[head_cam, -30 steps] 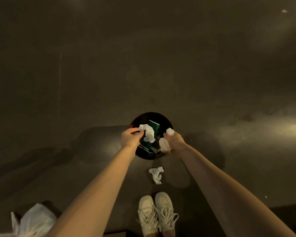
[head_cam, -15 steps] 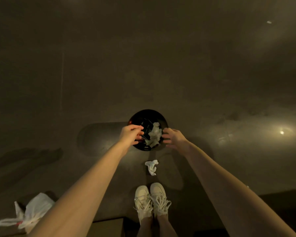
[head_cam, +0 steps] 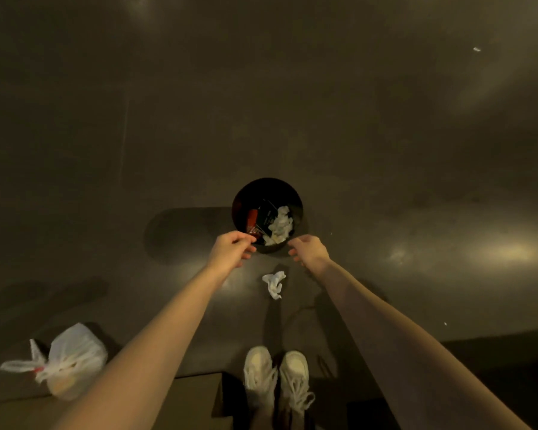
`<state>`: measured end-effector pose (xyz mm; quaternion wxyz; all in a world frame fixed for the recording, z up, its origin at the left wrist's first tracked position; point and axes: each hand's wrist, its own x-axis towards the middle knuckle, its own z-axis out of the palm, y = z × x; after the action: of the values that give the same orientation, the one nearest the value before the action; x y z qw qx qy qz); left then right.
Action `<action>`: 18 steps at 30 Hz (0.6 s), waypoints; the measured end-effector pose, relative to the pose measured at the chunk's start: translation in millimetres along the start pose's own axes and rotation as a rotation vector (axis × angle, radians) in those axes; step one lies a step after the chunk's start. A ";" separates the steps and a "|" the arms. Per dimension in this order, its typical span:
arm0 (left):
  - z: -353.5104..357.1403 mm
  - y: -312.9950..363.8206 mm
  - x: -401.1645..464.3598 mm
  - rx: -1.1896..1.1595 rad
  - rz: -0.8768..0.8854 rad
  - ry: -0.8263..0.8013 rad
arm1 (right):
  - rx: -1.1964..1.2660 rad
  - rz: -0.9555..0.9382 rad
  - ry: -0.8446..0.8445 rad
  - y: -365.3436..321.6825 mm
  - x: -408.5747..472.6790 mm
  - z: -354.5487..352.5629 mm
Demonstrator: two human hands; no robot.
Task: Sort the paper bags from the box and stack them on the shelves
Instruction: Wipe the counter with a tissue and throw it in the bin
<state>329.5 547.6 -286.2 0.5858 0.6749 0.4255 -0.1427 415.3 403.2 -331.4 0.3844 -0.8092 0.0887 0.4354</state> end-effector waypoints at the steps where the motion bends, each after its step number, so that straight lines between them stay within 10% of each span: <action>1: 2.2 -10.6 3.2 0.006 0.017 -0.008 | -0.029 -0.011 0.019 11.5 4.4 8.5; 18: 64.8 -235.2 164.0 0.022 -0.015 -0.039 | -0.498 0.133 -0.035 202.5 204.8 161.6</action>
<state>272.8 543.9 -574.7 0.5854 0.6752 0.4175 -0.1646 339.6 415.9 -652.6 0.1453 -0.8637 0.0249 0.4820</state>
